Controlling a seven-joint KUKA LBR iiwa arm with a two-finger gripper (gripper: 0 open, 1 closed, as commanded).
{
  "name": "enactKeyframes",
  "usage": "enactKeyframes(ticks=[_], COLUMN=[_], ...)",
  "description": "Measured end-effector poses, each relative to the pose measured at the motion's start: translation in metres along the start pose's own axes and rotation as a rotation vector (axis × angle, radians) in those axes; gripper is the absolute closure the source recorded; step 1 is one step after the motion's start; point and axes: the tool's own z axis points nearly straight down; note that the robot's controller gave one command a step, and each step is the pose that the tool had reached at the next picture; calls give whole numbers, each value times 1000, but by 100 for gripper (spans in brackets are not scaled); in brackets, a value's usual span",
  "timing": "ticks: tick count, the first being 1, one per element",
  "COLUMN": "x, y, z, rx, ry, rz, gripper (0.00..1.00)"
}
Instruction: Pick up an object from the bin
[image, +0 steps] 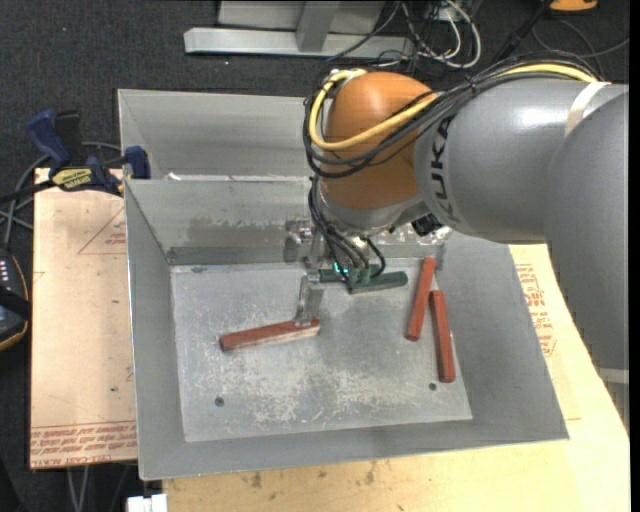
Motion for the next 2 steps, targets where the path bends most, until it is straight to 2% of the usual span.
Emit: enactKeyframes(ticks=[1, 2], x=[34, 31], y=[32, 31], z=[112, 106], rx=[0, -1], ry=[1, -9], rz=[-73, -69], gripper=[0, 100])
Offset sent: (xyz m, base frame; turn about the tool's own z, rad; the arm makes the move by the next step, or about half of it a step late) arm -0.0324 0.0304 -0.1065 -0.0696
